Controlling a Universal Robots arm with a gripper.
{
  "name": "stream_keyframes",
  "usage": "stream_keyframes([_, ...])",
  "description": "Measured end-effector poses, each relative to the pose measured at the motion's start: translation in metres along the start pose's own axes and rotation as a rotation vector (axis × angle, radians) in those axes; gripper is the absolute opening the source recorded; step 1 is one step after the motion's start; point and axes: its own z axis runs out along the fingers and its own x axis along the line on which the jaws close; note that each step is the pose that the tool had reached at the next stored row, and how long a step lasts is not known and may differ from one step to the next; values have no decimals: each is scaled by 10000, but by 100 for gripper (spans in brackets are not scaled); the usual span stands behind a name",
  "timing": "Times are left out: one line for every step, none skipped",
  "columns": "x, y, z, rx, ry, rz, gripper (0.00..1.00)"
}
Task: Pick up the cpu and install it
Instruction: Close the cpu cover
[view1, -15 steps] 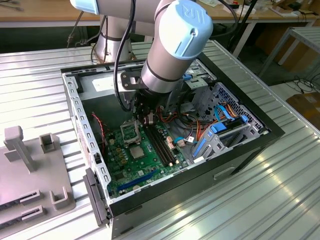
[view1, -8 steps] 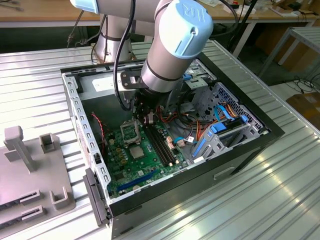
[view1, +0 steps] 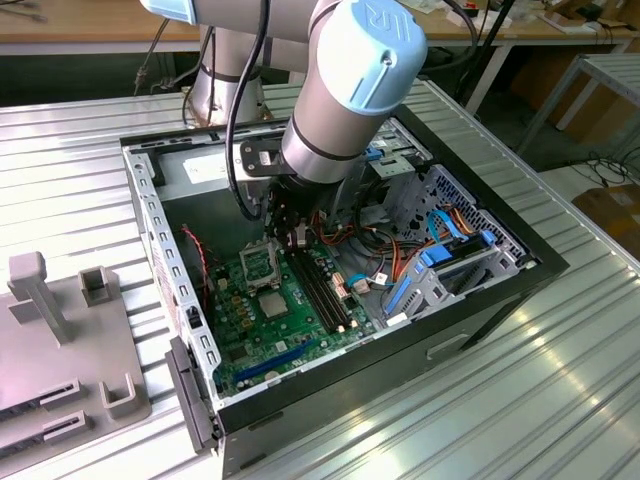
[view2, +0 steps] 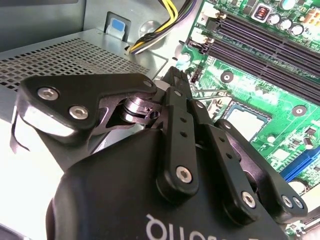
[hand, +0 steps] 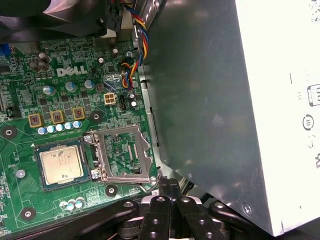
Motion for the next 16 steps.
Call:
stream_keyframes([0, 0, 0, 0, 0, -1, 11])
stream_keyframes([1, 0, 0, 2, 17, -2, 11])
stream_keyframes([1, 0, 0, 4, 28, -1, 11])
stream_keyframes([1, 0, -1, 6, 33, 0, 11])
stream_keyframes([0, 0, -3, 6, 34, 0, 11])
stream_keyframes([-1, 1, -6, 6, 34, 0, 11])
stream_keyframes([-2, 0, -9, 6, 33, -1, 11])
stream_keyframes([-3, 1, -14, 6, 36, 0, 11])
stream_keyframes([-5, 1, -21, 6, 36, 0, 11])
stream_keyframes([-6, 1, -24, 6, 34, 0, 11])
stream_keyframes([-6, 2, -26, 7, 32, 0, 11])
stream_keyframes([-7, 2, -28, 7, 32, -1, 11])
stream_keyframes([-7, 2, -29, 7, 32, -1, 11])
stream_keyframes([-7, 2, -31, 6, 34, 0, 11])
stream_keyframes([-7, 2, -31, 6, 34, 0, 11])
stream_keyframes([-7, 2, -32, 7, 37, 0, 11])
